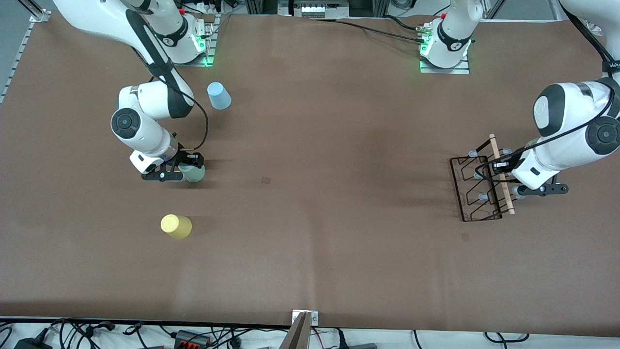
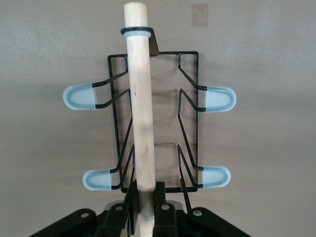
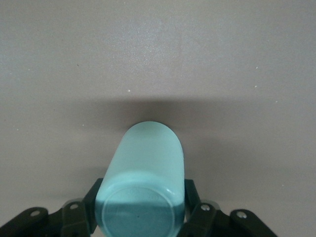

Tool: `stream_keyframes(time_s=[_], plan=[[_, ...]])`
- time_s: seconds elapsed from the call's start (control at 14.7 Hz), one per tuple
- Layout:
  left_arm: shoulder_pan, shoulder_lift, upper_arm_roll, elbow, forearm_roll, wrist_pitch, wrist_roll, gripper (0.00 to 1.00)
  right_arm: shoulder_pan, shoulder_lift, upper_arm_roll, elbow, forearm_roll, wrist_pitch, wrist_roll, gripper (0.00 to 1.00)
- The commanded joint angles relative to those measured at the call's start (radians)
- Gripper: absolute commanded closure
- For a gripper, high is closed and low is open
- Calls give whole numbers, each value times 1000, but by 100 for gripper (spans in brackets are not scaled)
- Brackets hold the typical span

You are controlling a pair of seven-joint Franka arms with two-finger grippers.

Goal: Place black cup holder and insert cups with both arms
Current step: 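Grasp the black wire rack with the left gripper and lift it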

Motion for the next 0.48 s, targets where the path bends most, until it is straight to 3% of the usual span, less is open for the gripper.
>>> stream_keyframes(time_s=[0.0,0.14,0.41], plan=[[-3,-19,-16,72,15,-89,0,99,7,-5,-2,-14,9,13,11,54],[-12,-19,-26,154,15,-179,3,99,26,-22,-2,-11,10,-1,8,58],[-12,-25,-184,252,15,-347,-72,99,26,-90,-2,18,10,-129,6,58]])
